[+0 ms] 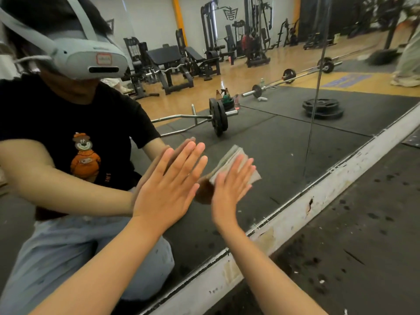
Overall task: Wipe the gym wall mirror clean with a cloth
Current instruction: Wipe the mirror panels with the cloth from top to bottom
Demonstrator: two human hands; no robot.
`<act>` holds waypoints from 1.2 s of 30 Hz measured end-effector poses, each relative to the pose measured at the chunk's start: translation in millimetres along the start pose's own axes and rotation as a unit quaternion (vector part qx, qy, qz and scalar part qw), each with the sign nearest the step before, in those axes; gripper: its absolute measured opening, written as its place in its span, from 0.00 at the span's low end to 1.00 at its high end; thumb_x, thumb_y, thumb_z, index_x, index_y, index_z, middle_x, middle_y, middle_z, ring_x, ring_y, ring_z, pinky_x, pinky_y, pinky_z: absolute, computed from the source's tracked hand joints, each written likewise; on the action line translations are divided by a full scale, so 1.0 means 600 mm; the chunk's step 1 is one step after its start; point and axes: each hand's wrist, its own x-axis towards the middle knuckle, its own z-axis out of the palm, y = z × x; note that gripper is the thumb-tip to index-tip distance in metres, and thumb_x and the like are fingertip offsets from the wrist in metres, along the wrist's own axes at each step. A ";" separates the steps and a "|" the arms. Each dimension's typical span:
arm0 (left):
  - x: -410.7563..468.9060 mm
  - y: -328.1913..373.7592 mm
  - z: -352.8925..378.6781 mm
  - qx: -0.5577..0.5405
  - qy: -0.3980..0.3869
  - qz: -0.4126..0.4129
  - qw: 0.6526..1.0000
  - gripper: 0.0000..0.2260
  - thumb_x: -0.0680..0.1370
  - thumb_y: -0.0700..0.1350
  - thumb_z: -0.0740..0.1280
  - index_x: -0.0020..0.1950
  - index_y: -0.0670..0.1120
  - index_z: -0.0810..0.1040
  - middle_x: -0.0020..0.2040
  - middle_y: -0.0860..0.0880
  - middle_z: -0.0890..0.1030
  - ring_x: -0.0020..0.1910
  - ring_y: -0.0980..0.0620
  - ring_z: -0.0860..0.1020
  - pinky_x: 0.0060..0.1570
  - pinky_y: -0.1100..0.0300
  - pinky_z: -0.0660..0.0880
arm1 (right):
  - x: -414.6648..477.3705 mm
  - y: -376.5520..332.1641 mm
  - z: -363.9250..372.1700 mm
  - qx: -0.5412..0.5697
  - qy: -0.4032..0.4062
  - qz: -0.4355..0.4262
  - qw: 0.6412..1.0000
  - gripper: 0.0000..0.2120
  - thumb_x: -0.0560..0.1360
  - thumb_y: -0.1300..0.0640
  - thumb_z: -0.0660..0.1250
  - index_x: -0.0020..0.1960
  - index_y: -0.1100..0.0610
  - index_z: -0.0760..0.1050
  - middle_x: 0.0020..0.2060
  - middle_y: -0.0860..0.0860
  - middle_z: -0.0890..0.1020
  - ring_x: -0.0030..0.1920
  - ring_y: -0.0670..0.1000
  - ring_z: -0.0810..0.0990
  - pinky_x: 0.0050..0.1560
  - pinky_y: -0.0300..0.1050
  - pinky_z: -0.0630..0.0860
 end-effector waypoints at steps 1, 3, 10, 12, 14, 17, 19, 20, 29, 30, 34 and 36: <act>0.001 -0.002 -0.004 -0.019 -0.001 -0.012 1.000 0.27 0.83 0.48 0.49 0.81 0.40 0.51 0.81 0.40 0.49 0.80 0.43 0.50 0.78 0.47 0.44 | -0.021 -0.006 0.011 -0.006 -0.013 -0.055 0.998 0.26 0.79 0.35 0.35 0.73 0.34 0.27 0.73 0.38 0.26 0.75 0.43 0.26 0.70 0.46 0.22; 0.003 -0.005 -0.015 -0.055 -0.010 -0.035 0.998 0.28 0.83 0.48 0.49 0.81 0.39 0.50 0.81 0.41 0.49 0.80 0.44 0.49 0.79 0.50 0.43 | -0.020 -0.010 0.012 -0.004 -0.026 -0.102 0.994 0.26 0.79 0.33 0.33 0.73 0.32 0.26 0.73 0.36 0.26 0.76 0.45 0.27 0.69 0.45 0.20; 0.042 -0.035 -0.056 -0.057 0.008 0.015 0.998 0.31 0.78 0.48 0.55 0.79 0.38 0.58 0.80 0.41 0.56 0.79 0.44 0.54 0.78 0.48 0.46 | 0.116 -0.024 -0.053 -0.052 0.013 -0.109 0.993 0.27 0.79 0.39 0.37 0.77 0.41 0.38 0.77 0.43 0.34 0.79 0.50 0.35 0.74 0.57 0.30; 0.083 -0.073 -0.069 -0.017 0.038 0.035 0.999 0.30 0.77 0.48 0.54 0.78 0.37 0.60 0.80 0.40 0.57 0.79 0.44 0.54 0.78 0.48 0.45 | 0.164 -0.037 -0.080 -0.050 0.032 -0.074 0.996 0.28 0.77 0.40 0.37 0.76 0.42 0.42 0.79 0.48 0.38 0.79 0.51 0.37 0.75 0.57 0.33; 0.124 -0.117 -0.077 0.023 0.053 0.014 0.998 0.30 0.78 0.49 0.52 0.79 0.36 0.58 0.80 0.40 0.56 0.79 0.43 0.54 0.78 0.48 0.44 | 0.219 -0.044 -0.110 -0.025 0.059 -0.038 0.997 0.28 0.79 0.43 0.40 0.79 0.45 0.44 0.80 0.50 0.42 0.80 0.51 0.39 0.76 0.57 0.35; 0.153 -0.153 -0.077 0.061 0.029 -0.032 0.997 0.31 0.81 0.52 0.46 0.80 0.35 0.50 0.81 0.39 0.51 0.80 0.42 0.49 0.78 0.47 0.41 | 0.310 -0.036 -0.156 -0.012 0.098 0.025 0.995 0.24 0.86 0.51 0.45 0.81 0.48 0.45 0.81 0.50 0.44 0.80 0.51 0.41 0.77 0.61 0.39; 0.153 -0.155 -0.069 0.075 0.021 -0.045 0.996 0.32 0.81 0.53 0.45 0.80 0.36 0.47 0.81 0.39 0.48 0.80 0.42 0.48 0.78 0.47 0.41 | 0.357 -0.022 -0.179 -0.014 0.116 0.059 0.991 0.24 0.86 0.52 0.45 0.81 0.49 0.45 0.81 0.51 0.46 0.80 0.52 0.43 0.77 0.61 0.43; 0.151 -0.153 -0.067 0.069 0.023 -0.048 0.996 0.32 0.81 0.53 0.45 0.80 0.36 0.47 0.81 0.39 0.48 0.80 0.43 0.49 0.78 0.47 0.42 | 0.374 -0.015 -0.186 -0.013 0.122 0.070 0.990 0.24 0.86 0.53 0.45 0.81 0.50 0.46 0.81 0.51 0.47 0.80 0.53 0.44 0.77 0.61 0.44; 0.151 -0.149 -0.072 0.035 0.063 -0.082 0.994 0.31 0.82 0.51 0.47 0.80 0.35 0.46 0.81 0.38 0.46 0.80 0.42 0.46 0.79 0.49 0.43 | 0.317 -0.051 -0.148 -0.004 0.137 0.082 0.987 0.24 0.86 0.49 0.42 0.81 0.47 0.43 0.81 0.51 0.45 0.80 0.52 0.43 0.77 0.61 0.43; 0.152 -0.148 -0.073 0.028 0.063 -0.094 0.993 0.31 0.82 0.51 0.47 0.80 0.35 0.46 0.81 0.37 0.46 0.80 0.41 0.46 0.79 0.49 0.42 | 0.282 -0.061 -0.126 -0.014 0.123 0.043 0.991 0.24 0.86 0.48 0.42 0.80 0.46 0.42 0.81 0.50 0.43 0.80 0.51 0.41 0.77 0.61 0.41; 0.156 -0.147 -0.078 0.005 0.052 -0.114 0.992 0.31 0.82 0.51 0.46 0.79 0.33 0.47 0.80 0.35 0.48 0.80 0.39 0.46 0.79 0.48 0.43 | 0.141 -0.114 -0.041 -0.089 0.063 -0.195 0.975 0.27 0.83 0.42 0.39 0.79 0.43 0.34 0.79 0.50 0.38 0.79 0.52 0.36 0.76 0.60 0.33; 0.156 -0.147 -0.081 0.007 0.045 -0.110 0.993 0.31 0.82 0.51 0.44 0.79 0.32 0.47 0.80 0.34 0.48 0.80 0.39 0.47 0.79 0.47 0.44 | 0.106 -0.139 -0.023 -0.114 0.017 -0.341 0.933 0.27 0.84 0.41 0.39 0.80 0.43 0.36 0.79 0.48 0.37 0.79 0.55 0.37 0.75 0.61 0.30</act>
